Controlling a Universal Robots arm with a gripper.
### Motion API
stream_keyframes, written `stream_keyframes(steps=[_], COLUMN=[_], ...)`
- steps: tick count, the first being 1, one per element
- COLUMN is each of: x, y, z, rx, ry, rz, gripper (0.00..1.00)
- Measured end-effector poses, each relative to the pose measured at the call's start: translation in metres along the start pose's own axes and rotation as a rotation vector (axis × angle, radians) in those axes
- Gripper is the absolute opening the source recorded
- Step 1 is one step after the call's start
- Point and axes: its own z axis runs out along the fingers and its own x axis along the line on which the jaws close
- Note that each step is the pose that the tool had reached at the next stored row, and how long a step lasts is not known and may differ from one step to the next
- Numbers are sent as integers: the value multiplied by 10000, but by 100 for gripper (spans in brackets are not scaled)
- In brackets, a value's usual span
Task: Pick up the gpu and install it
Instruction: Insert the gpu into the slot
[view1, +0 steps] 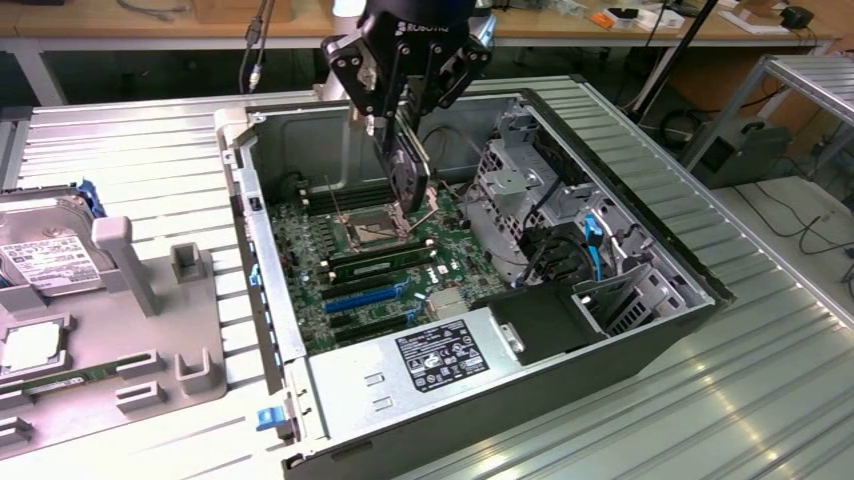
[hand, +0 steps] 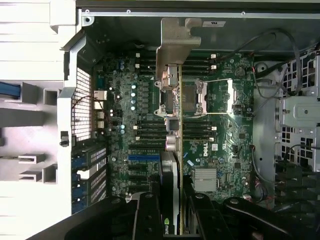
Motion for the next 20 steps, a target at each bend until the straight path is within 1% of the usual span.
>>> stream_keyframes(steps=[3,6,9,11,15,19,20], x=[0,0,0,0,0,0,0], y=[0,0,0,0,0,0,0], z=[0,0,0,0,0,0,0], rx=[0,0,0,0,0,0,0], ry=[12,39,56,74,92,123,127], rz=[-234,-816,-1147,-1517,-1905,-2543,-2629], gripper=[27,27,27,27,27,27,27])
